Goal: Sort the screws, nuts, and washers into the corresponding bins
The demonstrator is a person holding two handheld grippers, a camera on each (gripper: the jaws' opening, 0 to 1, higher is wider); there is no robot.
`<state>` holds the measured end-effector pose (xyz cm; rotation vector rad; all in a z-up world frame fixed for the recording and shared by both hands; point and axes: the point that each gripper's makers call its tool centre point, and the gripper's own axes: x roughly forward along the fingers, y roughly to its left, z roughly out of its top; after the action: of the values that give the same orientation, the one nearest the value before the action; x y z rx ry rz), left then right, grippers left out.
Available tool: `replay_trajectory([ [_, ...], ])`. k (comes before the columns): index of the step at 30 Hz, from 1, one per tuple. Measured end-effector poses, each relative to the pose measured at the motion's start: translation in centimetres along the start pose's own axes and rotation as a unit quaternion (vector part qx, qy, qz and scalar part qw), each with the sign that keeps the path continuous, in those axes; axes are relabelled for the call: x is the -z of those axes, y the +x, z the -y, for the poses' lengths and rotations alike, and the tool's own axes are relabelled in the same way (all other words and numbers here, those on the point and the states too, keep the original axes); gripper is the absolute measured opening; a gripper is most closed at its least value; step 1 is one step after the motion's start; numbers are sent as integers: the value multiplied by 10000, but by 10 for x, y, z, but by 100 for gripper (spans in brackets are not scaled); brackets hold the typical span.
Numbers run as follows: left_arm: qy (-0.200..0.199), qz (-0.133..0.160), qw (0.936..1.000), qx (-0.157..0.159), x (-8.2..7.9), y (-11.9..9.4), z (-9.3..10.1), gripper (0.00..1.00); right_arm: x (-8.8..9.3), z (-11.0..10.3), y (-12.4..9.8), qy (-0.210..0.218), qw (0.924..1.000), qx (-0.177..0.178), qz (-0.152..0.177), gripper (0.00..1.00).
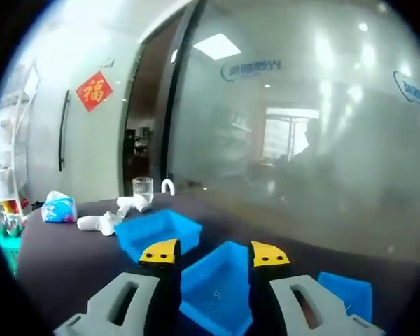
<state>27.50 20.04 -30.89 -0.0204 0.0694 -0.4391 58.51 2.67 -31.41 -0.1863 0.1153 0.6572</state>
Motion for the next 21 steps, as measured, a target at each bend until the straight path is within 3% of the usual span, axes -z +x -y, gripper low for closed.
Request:
replay_trajectory([
  [4,-19,20,10000,-74,1,0,-7,46,0,-6,-35,-99,9999,0,128,35],
  [6,-9,7,10000,-76,2,1,-8,46,2,-13,-54,-348,9992,-101,164,35],
  [11,25,-12,10000,-16,2,2,-8,46,9,-20,-113,-251,9992,-99,293,39],
  [16,22,23,10000,-43,1,2,-12,46,15,-19,-182,26,9986,71,514,40],
  [21,49,66,9999,-61,-2,1,-15,46,22,-8,-249,185,9961,502,696,40],
])
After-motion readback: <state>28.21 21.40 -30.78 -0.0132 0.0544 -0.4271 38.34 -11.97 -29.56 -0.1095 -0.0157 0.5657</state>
